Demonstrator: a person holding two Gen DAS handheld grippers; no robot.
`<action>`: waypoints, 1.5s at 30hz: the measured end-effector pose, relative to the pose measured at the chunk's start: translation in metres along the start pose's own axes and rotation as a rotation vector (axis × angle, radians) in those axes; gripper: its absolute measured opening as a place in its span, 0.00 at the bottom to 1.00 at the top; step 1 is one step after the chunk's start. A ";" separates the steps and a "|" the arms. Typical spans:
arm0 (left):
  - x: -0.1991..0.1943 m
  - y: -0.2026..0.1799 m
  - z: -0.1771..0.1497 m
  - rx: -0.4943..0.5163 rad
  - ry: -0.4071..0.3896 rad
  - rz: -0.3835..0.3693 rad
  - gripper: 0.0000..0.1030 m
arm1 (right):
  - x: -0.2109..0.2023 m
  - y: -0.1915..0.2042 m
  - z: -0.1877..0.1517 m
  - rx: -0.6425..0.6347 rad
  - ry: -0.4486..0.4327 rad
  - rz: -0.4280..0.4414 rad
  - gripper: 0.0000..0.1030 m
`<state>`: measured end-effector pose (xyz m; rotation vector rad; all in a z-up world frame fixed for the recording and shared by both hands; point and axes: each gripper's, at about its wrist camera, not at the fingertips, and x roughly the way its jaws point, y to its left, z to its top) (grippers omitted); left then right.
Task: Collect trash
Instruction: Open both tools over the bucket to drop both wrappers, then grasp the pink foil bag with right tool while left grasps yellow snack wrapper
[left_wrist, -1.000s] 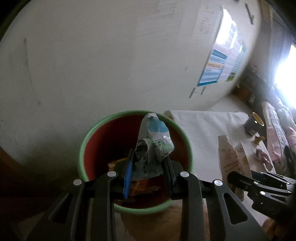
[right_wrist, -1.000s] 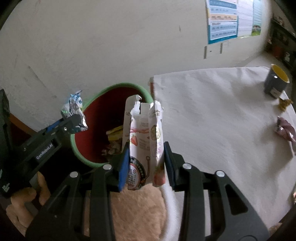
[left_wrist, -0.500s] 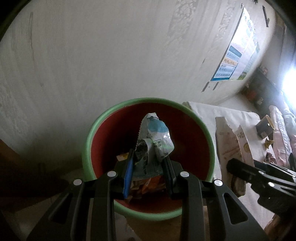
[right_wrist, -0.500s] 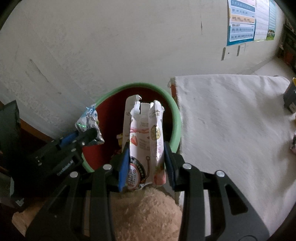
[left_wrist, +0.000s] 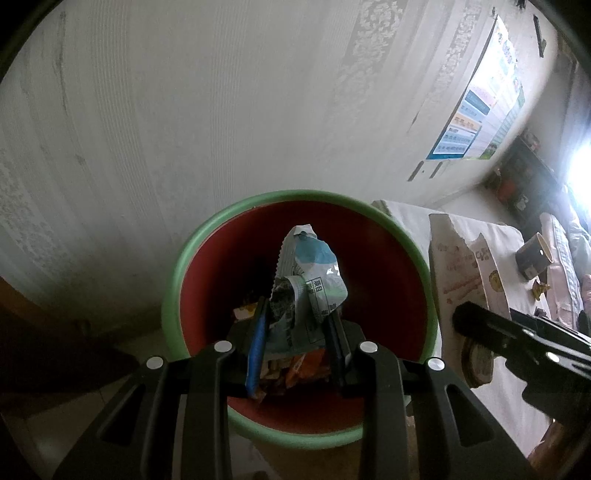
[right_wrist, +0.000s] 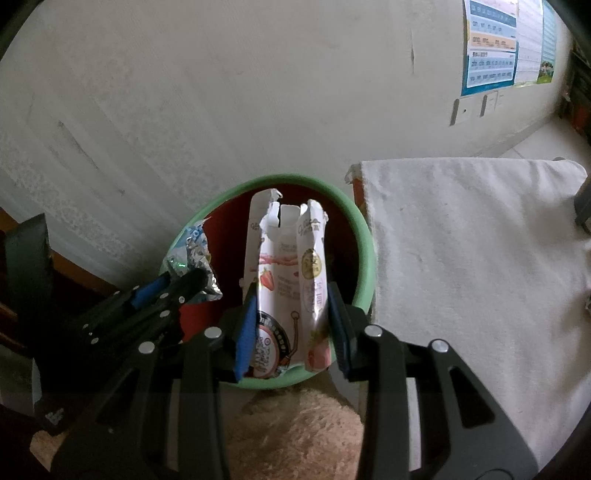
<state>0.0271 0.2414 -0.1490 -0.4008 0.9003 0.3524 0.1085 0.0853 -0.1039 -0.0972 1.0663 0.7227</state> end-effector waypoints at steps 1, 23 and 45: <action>0.001 0.000 0.000 0.001 0.002 0.001 0.26 | 0.002 -0.001 0.001 0.001 0.002 0.000 0.34; 0.001 -0.005 -0.012 0.019 0.022 0.039 0.65 | -0.089 -0.211 -0.039 0.196 -0.136 -0.510 0.78; -0.026 -0.288 -0.015 0.422 -0.032 -0.256 0.65 | -0.122 -0.294 -0.182 0.572 -0.054 -0.167 0.30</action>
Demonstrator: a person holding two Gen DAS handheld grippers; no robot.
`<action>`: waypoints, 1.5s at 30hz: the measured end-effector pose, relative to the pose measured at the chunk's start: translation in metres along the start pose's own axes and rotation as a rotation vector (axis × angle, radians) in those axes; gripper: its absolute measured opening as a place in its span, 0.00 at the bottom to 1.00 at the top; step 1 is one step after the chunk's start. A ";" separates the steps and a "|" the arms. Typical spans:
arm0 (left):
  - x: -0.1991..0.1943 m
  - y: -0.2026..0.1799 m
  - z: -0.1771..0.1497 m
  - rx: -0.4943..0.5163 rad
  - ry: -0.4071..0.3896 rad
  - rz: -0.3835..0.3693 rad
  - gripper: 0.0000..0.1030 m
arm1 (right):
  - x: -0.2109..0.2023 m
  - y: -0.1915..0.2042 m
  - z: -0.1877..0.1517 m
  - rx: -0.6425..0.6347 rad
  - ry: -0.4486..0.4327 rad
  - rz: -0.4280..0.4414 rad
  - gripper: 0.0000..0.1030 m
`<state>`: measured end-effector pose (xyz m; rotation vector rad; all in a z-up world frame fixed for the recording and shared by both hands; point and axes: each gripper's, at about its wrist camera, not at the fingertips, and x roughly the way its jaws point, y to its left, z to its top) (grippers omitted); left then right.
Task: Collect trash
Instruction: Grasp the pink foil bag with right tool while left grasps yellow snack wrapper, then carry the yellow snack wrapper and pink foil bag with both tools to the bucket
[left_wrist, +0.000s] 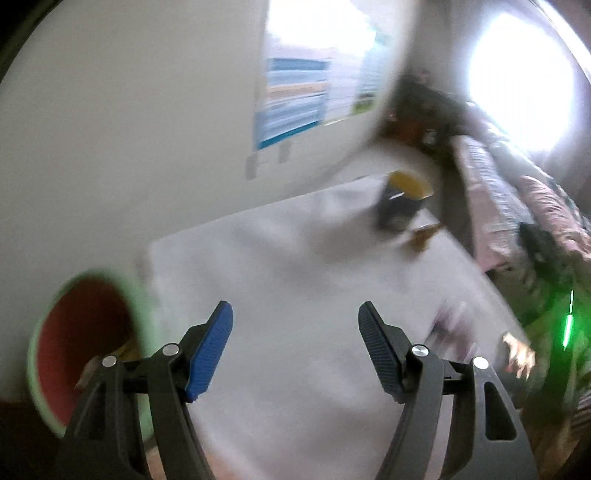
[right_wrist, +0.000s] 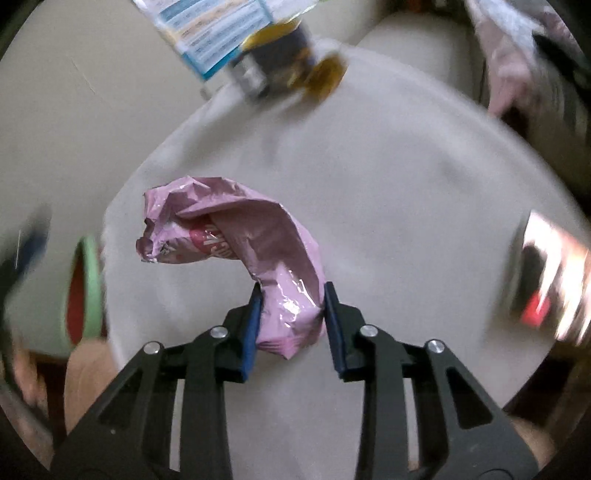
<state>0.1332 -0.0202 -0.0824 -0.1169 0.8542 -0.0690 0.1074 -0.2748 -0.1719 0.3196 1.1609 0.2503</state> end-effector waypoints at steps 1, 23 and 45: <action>0.007 -0.016 0.008 0.018 -0.003 -0.023 0.65 | 0.001 0.003 -0.014 0.004 0.005 0.016 0.31; 0.204 -0.243 0.067 0.676 0.132 -0.036 0.60 | -0.005 -0.003 -0.020 0.026 -0.055 0.232 0.31; 0.134 -0.199 0.059 0.627 0.045 0.025 0.07 | -0.004 0.002 -0.016 0.032 -0.046 0.221 0.33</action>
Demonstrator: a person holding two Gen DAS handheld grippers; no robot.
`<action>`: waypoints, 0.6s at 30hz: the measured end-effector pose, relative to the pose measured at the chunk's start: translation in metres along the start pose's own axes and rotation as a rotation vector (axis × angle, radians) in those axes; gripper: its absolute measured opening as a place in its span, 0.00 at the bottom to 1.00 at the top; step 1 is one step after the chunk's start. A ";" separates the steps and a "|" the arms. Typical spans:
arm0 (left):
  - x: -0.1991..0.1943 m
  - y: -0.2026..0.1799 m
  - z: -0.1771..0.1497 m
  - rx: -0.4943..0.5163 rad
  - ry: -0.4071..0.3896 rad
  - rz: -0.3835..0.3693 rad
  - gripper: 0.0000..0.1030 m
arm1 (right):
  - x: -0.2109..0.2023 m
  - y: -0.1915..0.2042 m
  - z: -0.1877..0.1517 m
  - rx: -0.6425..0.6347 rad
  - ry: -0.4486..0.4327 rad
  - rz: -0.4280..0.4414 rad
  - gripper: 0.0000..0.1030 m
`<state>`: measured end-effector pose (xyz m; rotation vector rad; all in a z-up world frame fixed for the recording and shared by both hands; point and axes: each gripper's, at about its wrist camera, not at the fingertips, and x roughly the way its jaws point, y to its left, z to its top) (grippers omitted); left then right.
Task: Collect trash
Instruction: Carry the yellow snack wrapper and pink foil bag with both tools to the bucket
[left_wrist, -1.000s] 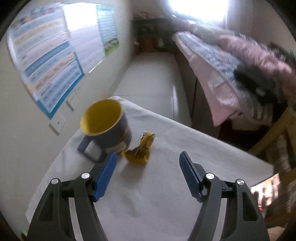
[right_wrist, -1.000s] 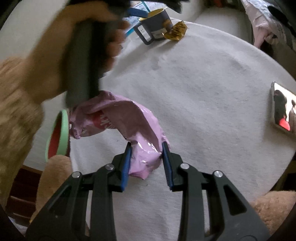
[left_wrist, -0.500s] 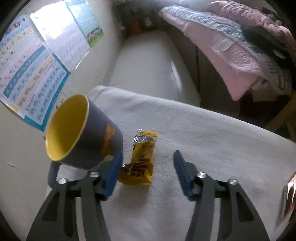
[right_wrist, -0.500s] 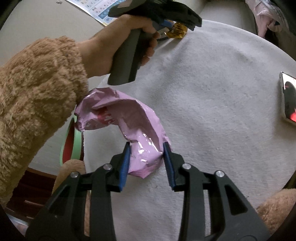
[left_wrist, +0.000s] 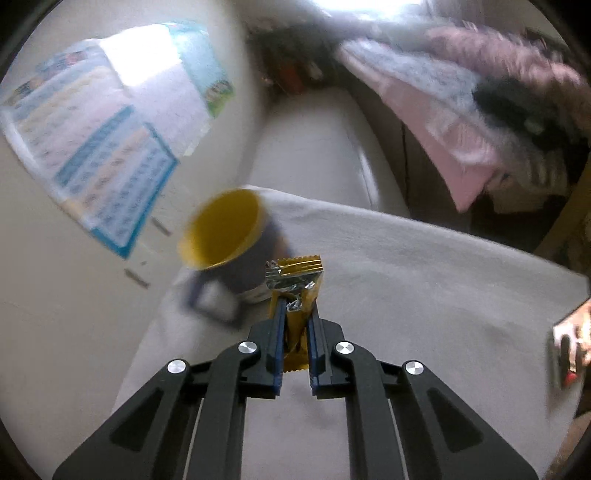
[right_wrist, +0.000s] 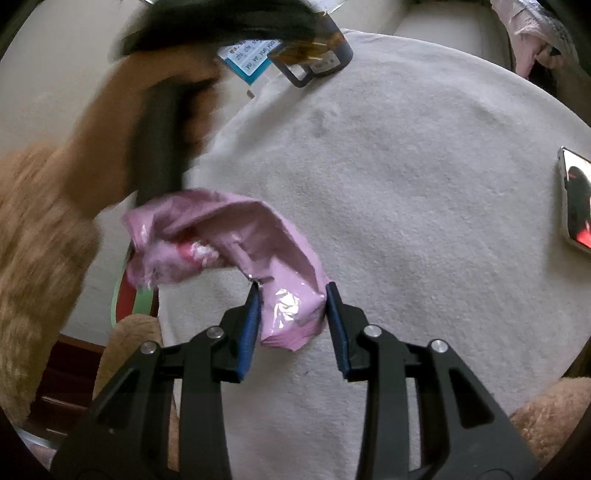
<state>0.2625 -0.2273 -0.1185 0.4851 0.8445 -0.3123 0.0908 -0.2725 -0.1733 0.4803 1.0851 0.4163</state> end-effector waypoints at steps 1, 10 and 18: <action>-0.017 0.012 -0.009 -0.043 -0.018 0.006 0.07 | 0.000 0.002 0.000 0.000 -0.002 -0.003 0.33; -0.116 0.093 -0.139 -0.373 0.014 0.071 0.07 | -0.001 0.027 -0.007 -0.130 -0.010 -0.120 0.33; -0.114 0.069 -0.244 -0.476 0.220 0.001 0.08 | -0.007 0.043 -0.012 -0.238 -0.036 -0.301 0.38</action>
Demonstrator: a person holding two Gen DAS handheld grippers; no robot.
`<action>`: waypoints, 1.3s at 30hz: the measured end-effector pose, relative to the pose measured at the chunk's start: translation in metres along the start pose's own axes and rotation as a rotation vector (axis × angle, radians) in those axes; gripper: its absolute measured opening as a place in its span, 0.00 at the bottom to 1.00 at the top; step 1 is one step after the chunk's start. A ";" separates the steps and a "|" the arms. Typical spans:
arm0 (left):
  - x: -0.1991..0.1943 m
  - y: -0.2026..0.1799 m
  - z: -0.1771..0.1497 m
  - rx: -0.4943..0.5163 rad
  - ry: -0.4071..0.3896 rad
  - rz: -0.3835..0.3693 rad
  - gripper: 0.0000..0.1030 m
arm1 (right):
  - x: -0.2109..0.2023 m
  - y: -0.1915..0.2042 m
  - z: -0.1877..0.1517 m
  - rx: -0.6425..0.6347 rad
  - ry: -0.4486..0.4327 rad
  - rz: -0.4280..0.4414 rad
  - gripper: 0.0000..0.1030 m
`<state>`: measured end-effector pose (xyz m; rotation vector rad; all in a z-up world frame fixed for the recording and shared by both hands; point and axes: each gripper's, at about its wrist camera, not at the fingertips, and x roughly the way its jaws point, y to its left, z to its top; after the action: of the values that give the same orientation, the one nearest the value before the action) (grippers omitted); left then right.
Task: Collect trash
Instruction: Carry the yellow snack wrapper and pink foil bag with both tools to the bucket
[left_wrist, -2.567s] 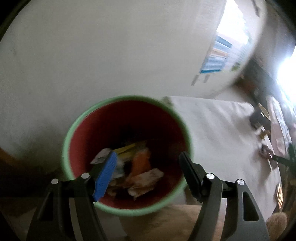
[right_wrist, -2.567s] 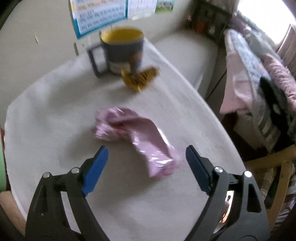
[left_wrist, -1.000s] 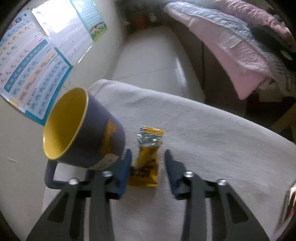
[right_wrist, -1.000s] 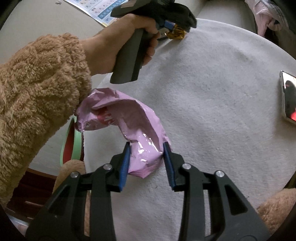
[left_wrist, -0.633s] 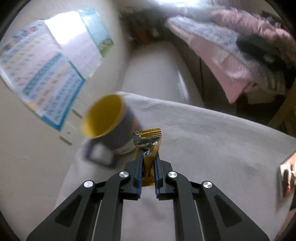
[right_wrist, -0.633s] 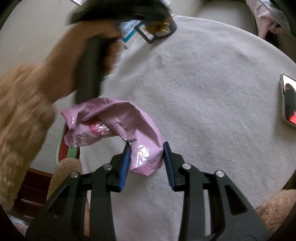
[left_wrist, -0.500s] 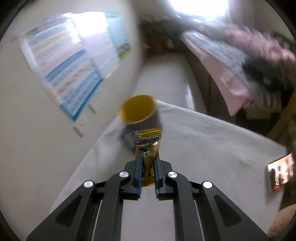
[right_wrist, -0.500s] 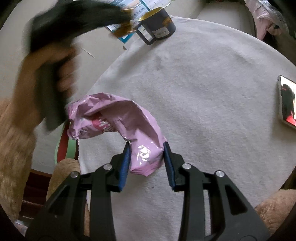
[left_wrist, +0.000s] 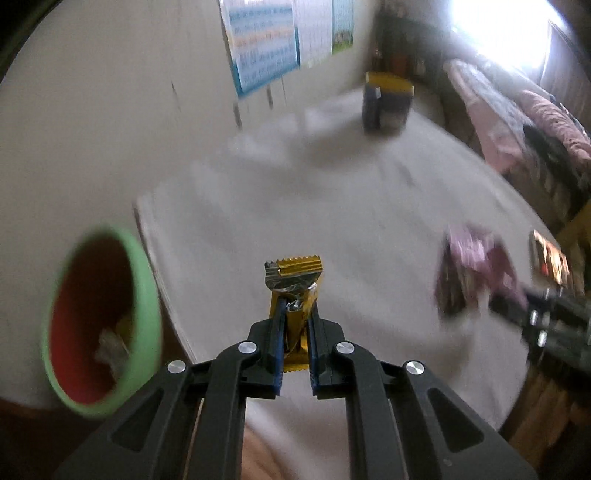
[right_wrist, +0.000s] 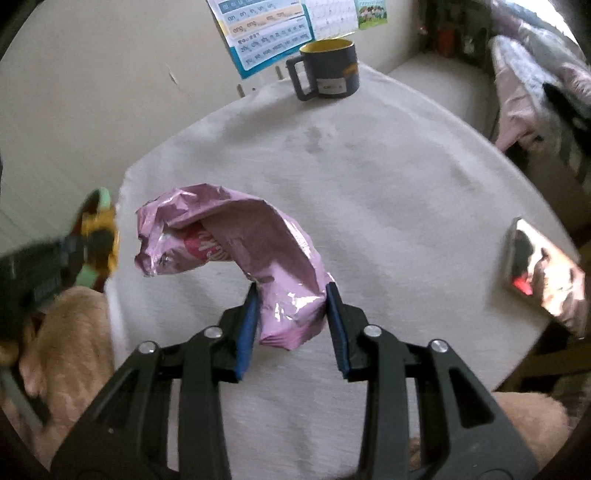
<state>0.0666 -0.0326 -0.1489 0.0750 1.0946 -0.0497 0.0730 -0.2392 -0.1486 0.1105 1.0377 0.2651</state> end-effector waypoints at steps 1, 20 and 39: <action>0.005 -0.001 -0.006 -0.009 0.023 -0.019 0.08 | -0.001 0.001 -0.001 -0.006 0.006 -0.013 0.39; 0.033 0.001 -0.025 -0.052 0.109 -0.095 0.26 | -0.005 -0.001 0.002 -0.011 0.089 0.058 0.78; 0.021 0.002 -0.023 -0.049 0.070 -0.098 0.10 | 0.032 0.007 -0.012 -0.051 0.225 0.099 0.42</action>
<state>0.0560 -0.0286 -0.1776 -0.0210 1.1685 -0.1092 0.0766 -0.2238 -0.1801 0.0872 1.2494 0.4007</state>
